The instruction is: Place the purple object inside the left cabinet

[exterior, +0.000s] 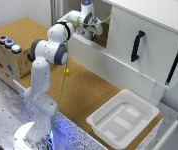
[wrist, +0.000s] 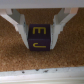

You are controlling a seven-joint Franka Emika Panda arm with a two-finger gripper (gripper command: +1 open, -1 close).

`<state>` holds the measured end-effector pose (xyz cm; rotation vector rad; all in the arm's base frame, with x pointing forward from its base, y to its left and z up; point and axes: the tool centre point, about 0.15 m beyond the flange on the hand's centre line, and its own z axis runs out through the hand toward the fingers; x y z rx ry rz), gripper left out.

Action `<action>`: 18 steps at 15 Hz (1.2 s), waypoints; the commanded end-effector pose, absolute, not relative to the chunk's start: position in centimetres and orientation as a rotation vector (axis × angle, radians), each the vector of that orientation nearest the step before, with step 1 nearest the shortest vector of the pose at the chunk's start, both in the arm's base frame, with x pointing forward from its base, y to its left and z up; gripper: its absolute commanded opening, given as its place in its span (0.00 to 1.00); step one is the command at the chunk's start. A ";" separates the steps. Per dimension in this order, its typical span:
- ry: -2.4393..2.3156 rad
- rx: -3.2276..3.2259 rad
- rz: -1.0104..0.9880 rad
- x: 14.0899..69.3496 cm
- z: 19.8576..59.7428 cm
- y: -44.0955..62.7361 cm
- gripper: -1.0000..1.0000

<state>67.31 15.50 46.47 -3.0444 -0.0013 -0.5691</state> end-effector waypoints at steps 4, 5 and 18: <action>-0.013 -3.061 -0.733 60.6 49.3 15.6 1.00; 0.011 -3.030 -0.749 59.2 49.3 15.3 1.00; -0.376 -2.991 -0.645 40.1 43.6 15.2 1.00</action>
